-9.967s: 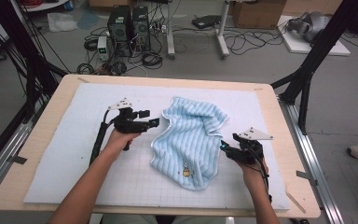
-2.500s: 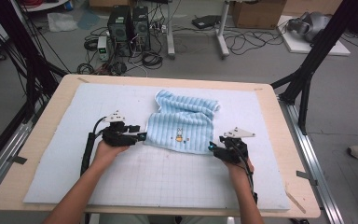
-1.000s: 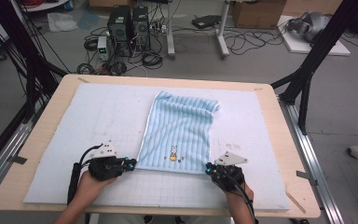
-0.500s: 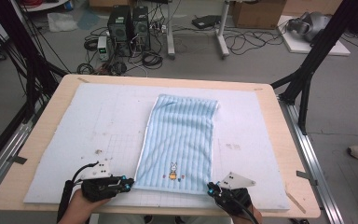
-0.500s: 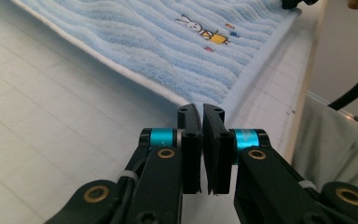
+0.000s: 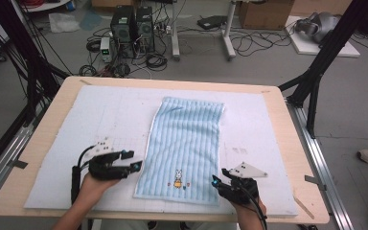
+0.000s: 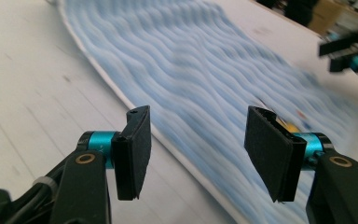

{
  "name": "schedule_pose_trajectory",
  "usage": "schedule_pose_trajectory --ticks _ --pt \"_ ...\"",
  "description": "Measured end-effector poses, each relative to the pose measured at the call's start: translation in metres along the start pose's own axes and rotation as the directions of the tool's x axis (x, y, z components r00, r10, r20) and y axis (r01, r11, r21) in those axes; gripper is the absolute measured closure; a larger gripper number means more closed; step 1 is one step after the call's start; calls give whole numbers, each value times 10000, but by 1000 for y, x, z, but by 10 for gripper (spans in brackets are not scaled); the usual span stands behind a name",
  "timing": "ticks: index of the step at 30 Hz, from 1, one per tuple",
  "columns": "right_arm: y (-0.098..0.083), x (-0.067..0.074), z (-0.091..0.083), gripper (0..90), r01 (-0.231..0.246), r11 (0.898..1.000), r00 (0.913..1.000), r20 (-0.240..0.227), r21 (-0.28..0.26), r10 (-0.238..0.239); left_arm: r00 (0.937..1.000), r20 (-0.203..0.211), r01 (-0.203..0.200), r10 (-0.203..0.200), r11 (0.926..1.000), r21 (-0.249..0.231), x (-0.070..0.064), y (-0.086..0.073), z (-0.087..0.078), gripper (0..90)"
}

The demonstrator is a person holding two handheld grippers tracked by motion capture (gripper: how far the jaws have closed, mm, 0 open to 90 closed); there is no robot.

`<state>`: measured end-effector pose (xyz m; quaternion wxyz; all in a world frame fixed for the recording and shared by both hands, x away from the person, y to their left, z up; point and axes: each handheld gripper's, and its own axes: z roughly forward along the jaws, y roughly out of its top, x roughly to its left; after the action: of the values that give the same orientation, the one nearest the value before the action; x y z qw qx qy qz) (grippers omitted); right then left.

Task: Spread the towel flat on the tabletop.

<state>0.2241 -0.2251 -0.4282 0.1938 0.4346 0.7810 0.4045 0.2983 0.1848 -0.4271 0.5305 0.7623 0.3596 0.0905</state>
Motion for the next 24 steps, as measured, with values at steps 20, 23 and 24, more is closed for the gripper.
schedule_pose_trajectory --ticks 20,23,24 --pt "1 -10 15 517 -435 9990 9989 186 -139 438 9878 -1440 -341 593 9846 1716 40 26 91 596" --pt "2 -9 18 515 -428 9989 9989 160 -176 431 9826 -1665 -519 829 9818 1826 37 26 91 701" --pt "3 -9 19 515 -395 9991 9991 146 -147 397 9856 -1504 -499 775 9826 1789 37 26 91 785"
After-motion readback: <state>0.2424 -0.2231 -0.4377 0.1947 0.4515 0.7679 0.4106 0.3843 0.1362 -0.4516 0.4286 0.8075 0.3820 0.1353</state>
